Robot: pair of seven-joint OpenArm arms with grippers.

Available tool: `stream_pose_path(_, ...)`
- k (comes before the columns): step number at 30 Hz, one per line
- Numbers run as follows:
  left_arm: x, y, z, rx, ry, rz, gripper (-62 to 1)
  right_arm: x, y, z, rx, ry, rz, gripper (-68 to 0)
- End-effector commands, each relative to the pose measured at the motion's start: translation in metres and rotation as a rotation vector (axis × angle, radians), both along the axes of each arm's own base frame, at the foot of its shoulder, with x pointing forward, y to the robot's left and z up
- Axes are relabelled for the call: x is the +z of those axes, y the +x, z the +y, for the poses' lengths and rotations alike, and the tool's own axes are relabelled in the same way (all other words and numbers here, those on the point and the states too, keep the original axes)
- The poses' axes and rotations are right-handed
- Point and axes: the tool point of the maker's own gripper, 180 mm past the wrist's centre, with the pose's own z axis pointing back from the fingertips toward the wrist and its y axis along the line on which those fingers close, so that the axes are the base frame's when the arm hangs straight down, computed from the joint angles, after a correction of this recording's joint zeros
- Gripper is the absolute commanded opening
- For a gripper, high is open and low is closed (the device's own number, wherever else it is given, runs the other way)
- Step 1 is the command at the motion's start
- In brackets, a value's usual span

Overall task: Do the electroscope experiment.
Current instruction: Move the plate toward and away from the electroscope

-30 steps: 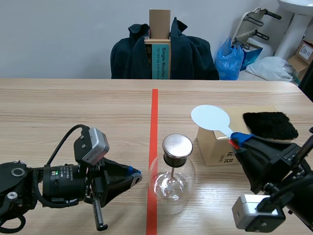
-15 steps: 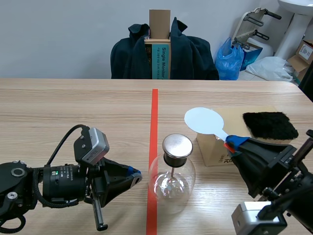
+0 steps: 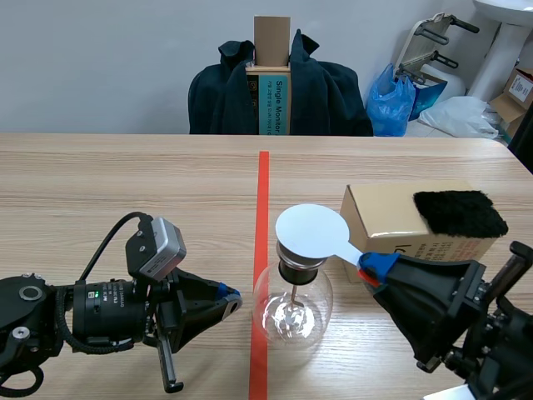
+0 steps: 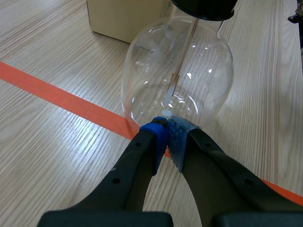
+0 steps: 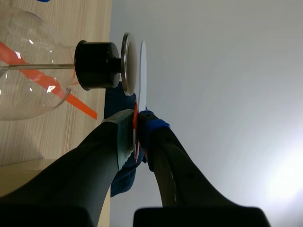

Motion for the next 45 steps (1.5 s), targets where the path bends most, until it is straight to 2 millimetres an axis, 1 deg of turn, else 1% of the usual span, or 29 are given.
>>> stream_pose_path(1, 0.011, 0.005, -0.003, 0.001, -0.031, -0.025, -58.2, 0.01, 0.003, 0.002, 0.015, 0.007, -0.04, -66.7)
stream_pose_path(19, 0.011, 0.005, -0.003, 0.001, -0.031, -0.025, -58.2, 0.009, -0.002, 0.005, 0.048, 0.007, -0.04, -66.7)
stream_pose_path(22, 0.011, 0.005, -0.003, 0.001, -0.031, -0.025, -58.2, 0.01, 0.0, 0.004, 0.037, 0.007, -0.04, -66.7)
stream_pose_path(25, 0.011, 0.005, -0.003, 0.001, -0.031, -0.025, -58.2, 0.01, 0.006, 0.0, -0.005, 0.008, -0.039, -66.7)
stream_pose_path(31, 0.011, 0.005, -0.003, 0.001, -0.031, -0.025, -58.2, 0.012, 0.026, -0.016, -0.143, 0.02, -0.04, -66.7)
stream_pose_path(39, 0.011, 0.005, -0.003, 0.001, -0.031, -0.025, -58.2, 0.016, 0.052, -0.046, -0.363, 0.048, -0.044, -66.7)
stream_pose_path(42, 0.009, 0.004, -0.003, 0.0, -0.024, -0.022, -58.2, 0.024, 0.06, -0.057, -0.435, 0.066, -0.064, -66.7)
stream_pose_path(45, 0.008, 0.004, -0.003, -0.001, -0.015, -0.018, -58.2, 0.041, 0.067, -0.071, -0.491, 0.083, -0.11, -66.7)
